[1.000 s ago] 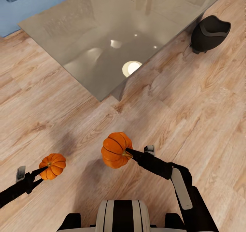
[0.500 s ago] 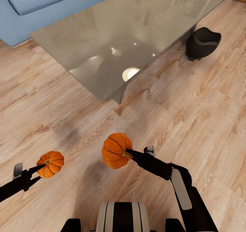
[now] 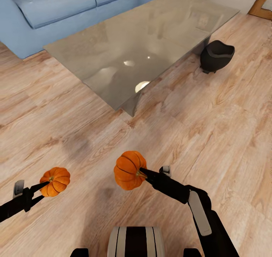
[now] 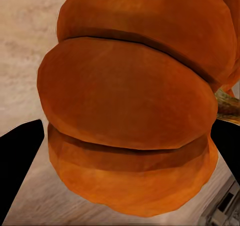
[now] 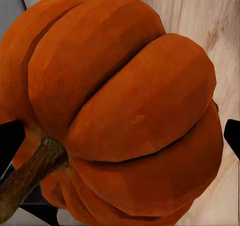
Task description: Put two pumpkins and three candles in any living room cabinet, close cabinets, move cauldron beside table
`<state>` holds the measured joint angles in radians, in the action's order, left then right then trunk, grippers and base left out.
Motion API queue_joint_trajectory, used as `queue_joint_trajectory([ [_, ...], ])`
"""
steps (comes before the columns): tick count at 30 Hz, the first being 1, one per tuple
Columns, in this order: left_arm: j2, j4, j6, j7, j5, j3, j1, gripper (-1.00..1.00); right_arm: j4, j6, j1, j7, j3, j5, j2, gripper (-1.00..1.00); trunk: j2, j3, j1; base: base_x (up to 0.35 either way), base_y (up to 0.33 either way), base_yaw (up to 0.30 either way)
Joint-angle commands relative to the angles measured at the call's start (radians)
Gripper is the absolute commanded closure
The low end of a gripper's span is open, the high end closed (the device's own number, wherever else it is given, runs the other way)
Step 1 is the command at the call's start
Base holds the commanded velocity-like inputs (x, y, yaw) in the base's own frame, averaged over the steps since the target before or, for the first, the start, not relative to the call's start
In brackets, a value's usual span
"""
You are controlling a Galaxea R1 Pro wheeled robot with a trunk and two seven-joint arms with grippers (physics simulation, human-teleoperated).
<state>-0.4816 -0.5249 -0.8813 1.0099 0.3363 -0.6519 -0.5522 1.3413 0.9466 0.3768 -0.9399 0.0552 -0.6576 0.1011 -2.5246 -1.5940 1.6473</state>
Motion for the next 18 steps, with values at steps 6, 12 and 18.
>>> queue_joint_trajectory([
  [6, 0.0, -0.001, -0.002, 0.0, 0.001, 0.01, 0.0, 1.0, -0.02, -0.067, 0.0, 0.009, 0.033, 0.007, -0.004, 1.0, 0.001, 0.023, -0.003, -0.024, 0.0, 0.0],
  [12, 0.0, -0.001, -0.002, 0.001, 0.001, 0.014, 0.0, 1.0, -0.02, -0.075, -0.001, 0.057, 0.047, 0.005, -0.018, 1.0, 0.003, 0.047, -0.005, -0.001, 0.0, 0.0],
  [18, 0.0, -0.001, -0.004, 0.001, 0.001, 0.015, 0.0, 1.0, -0.022, -0.083, -0.001, 0.062, 0.05, 0.004, -0.019, 1.0, 0.004, 0.07, -0.008, -0.177, 0.0, 0.0],
])
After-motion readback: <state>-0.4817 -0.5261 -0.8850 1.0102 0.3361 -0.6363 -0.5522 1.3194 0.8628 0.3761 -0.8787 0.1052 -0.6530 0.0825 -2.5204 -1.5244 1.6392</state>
